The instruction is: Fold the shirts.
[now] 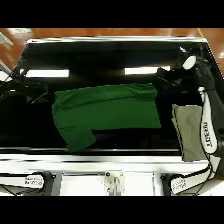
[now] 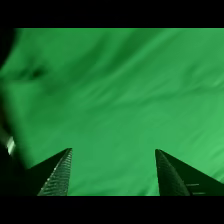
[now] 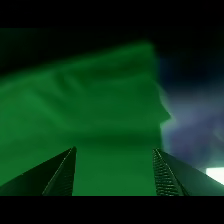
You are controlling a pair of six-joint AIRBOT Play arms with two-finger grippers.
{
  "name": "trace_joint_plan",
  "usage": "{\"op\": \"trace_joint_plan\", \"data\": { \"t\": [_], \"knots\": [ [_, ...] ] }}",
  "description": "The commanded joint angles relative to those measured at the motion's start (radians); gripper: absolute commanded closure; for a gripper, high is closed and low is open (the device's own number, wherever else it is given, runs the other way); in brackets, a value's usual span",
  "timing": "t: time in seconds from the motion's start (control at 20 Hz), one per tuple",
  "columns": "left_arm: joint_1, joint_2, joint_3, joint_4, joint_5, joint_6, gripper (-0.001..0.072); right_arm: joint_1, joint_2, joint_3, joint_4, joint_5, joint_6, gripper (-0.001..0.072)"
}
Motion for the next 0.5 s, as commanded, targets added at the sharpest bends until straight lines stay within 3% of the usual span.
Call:
{"op": "trace_joint_plan", "data": {
  "t": [0.0,0.1,0.15,0.2,0.25,0.45],
  "knots": [
    [0.128,0.071,-0.055,0.087,-0.208,0.011,0.0098,-0.127,0.068,-0.023,-0.084,0.38,-0.115,0.0125],
    [0.183,0.145,-0.225,0.083,-0.188,0.026,0.0086,-0.223,0.085,-0.137,0.072,0.468,-0.153,0.0124],
    [0.199,0.17,-0.324,0.078,-0.159,0.039,-0.0013,-0.259,0.094,-0.216,0.16,0.449,-0.159,0.0123],
    [0.206,0.181,-0.403,0.06,-0.119,0.048,-0.0013,-0.281,0.095,-0.284,0.236,0.421,-0.159,0.0106],
    [0.207,0.182,-0.469,0.027,-0.072,0.058,-0.0013,-0.291,0.095,-0.342,0.309,0.383,-0.168,0.004],
    [0.155,0.164,-0.595,-0.129,0.117,0.07,-0.0013,-0.272,0.095,-0.418,0.362,0.27,-0.181,0.0041]
  ]
}}
